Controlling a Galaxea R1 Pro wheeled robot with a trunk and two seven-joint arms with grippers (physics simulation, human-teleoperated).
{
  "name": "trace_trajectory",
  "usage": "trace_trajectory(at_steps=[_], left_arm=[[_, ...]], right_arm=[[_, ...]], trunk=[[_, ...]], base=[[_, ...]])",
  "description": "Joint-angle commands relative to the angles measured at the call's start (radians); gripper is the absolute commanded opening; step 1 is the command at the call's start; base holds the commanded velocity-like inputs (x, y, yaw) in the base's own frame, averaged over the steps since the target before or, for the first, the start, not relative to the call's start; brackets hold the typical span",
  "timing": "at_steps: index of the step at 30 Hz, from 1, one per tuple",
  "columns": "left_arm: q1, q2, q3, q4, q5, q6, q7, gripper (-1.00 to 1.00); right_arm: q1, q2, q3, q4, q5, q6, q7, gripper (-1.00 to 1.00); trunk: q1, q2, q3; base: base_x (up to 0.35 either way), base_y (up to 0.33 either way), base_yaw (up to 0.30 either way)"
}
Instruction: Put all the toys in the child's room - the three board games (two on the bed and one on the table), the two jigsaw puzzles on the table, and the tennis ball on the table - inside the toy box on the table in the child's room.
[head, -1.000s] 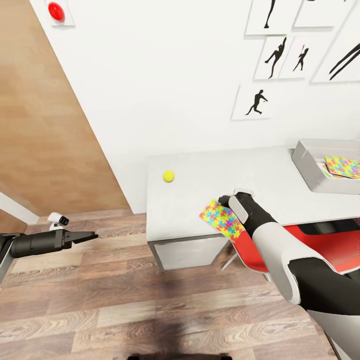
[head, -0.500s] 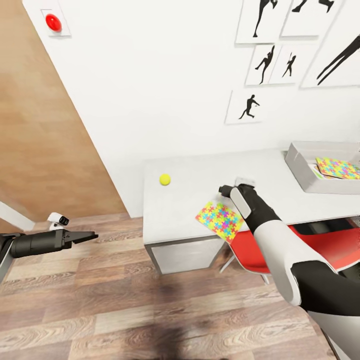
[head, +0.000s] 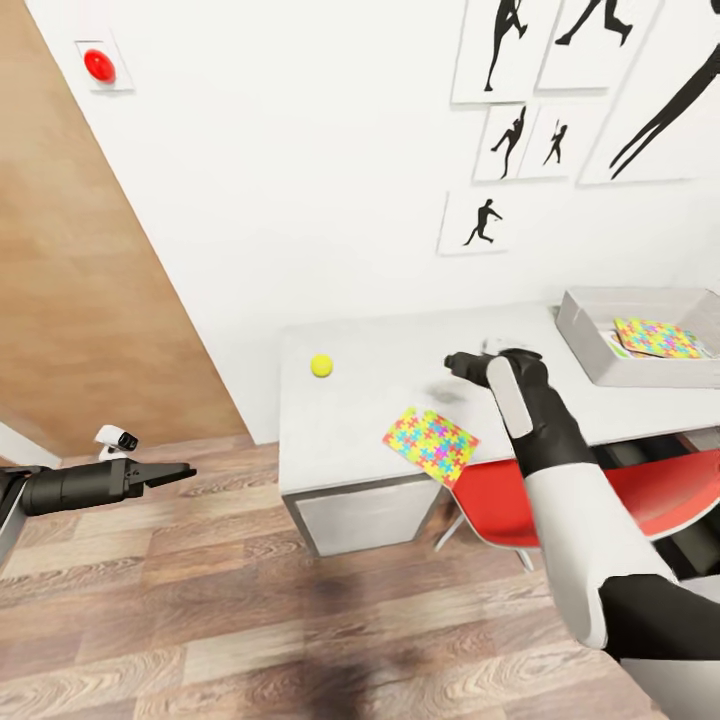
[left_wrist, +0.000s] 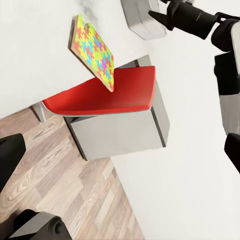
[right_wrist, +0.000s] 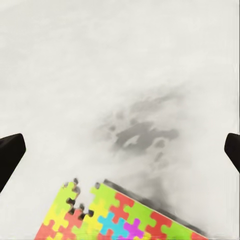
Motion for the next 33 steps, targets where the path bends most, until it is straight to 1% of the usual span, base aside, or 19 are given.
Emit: trace_trajectory(at_steps=[1,2,5,8,11,12,13,16,17,18,19,20,21,23,24,26,27,29,33], left_arm=[[0.000,0.000,0.000,0.000,0.000,0.011,-0.004,1.00],[0.000,0.000,0.000,0.000,0.000,0.011,-0.004,1.00],[0.000,0.000,0.000,0.000,0.000,0.011,-0.004,1.00],[0.000,0.000,0.000,0.000,0.000,0.011,-0.004,1.00],[0.000,-0.001,0.000,0.000,0.000,0.011,-0.004,1.00],[0.000,-0.001,-0.001,0.000,0.000,0.011,-0.004,1.00],[0.000,-0.001,-0.001,0.000,0.000,0.011,-0.004,1.00],[0.000,-0.002,-0.002,-0.001,0.000,0.011,-0.004,1.00],[0.000,-0.002,-0.002,0.000,0.000,0.011,-0.004,1.00],[0.000,-0.002,-0.002,0.000,0.000,0.011,-0.004,1.00],[0.000,-0.002,-0.002,0.000,0.000,0.011,-0.004,1.00],[0.000,-0.003,-0.002,0.000,0.000,0.011,-0.004,1.00],[0.000,-0.003,-0.002,0.000,0.000,0.011,-0.004,1.00],[0.000,-0.003,-0.002,0.000,0.000,0.011,-0.004,1.00],[0.000,-0.003,-0.002,-0.001,0.000,0.011,-0.004,1.00],[0.000,-0.003,-0.002,0.000,0.000,0.011,-0.004,1.00],[0.000,-0.003,-0.002,0.000,0.000,0.011,-0.004,1.00],[0.000,-0.004,-0.002,0.000,0.000,0.011,-0.004,1.00],[0.000,-0.008,-0.002,0.000,-0.001,0.010,-0.004,1.00]], right_arm=[[0.012,0.000,-0.007,-0.035,-0.012,0.022,-0.009,1.00],[0.040,0.000,-0.020,-0.105,-0.014,0.063,-0.008,1.00],[0.087,0.001,-0.031,-0.207,-0.023,0.121,-0.002,1.00],[0.157,-0.001,-0.039,-0.336,-0.066,0.178,0.015,1.00],[0.225,-0.003,-0.050,-0.454,-0.148,0.222,0.033,1.00],[0.259,-0.005,-0.064,-0.494,-0.201,0.238,0.041,1.00],[0.276,-0.007,-0.073,-0.507,-0.231,0.243,0.044,1.00],[0.389,-0.019,-0.137,-0.547,-0.407,0.251,0.065,1.00],[0.411,-0.024,-0.148,-0.550,-0.434,0.251,0.073,1.00],[0.457,-0.037,-0.169,-0.554,-0.485,0.251,0.099,1.00],[0.480,-0.044,-0.179,-0.556,-0.509,0.251,0.117,1.00],[0.527,-0.057,-0.198,-0.558,-0.551,0.251,0.166,1.00],[0.549,-0.063,-0.206,-0.559,-0.568,0.251,0.197,1.00],[0.616,-0.076,-0.225,-0.560,-0.600,0.251,0.309,1.00],[0.660,-0.081,-0.236,-0.561,-0.612,0.251,0.397,1.00],[0.707,-0.084,-0.250,-0.561,-0.619,0.251,0.489,1.00],[0.755,-0.086,-0.266,-0.561,-0.622,0.251,0.576,1.00],[0.824,-0.088,-0.287,-0.561,-0.624,0.241,0.682,1.00],[0.909,-0.090,-0.304,-0.561,-0.626,0.167,0.787,1.00]], trunk=[[0.001,-0.002,0.000],[0.001,-0.002,0.002],[0.001,-0.002,0.006],[0.001,-0.002,0.011],[0.001,-0.002,0.016],[0.001,-0.002,0.017],[0.001,-0.002,0.019],[0.001,-0.002,0.023],[0.001,-0.002,0.025],[0.001,-0.002,0.027],[0.001,-0.002,0.028],[0.001,-0.002,0.030],[0.001,-0.002,0.031],[0.001,-0.002,0.034],[0.001,-0.002,0.036],[0.001,-0.002,0.039],[0.001,-0.002,0.041],[0.001,-0.002,0.044],[0.001,-0.002,0.050]], base=[[-0.036,0.000,-0.075],[-0.050,0.000,-0.075],[-0.043,0.000,-0.075],[-0.019,0.000,-0.077],[-0.008,0.000,-0.079],[-0.004,0.000,-0.079],[-0.003,0.000,-0.080],[-0.001,0.000,-0.080],[-0.001,0.000,-0.080],[-0.018,0.000,-0.079],[-0.037,0.000,-0.079],[-0.079,0.000,-0.078],[-0.097,0.000,-0.078],[-0.130,0.000,-0.067],[-0.127,0.000,-0.040],[-0.097,0.000,-0.029],[-0.055,0.000,-0.016],[-0.036,0.000,-0.011],[-0.014,0.000,-0.004]])
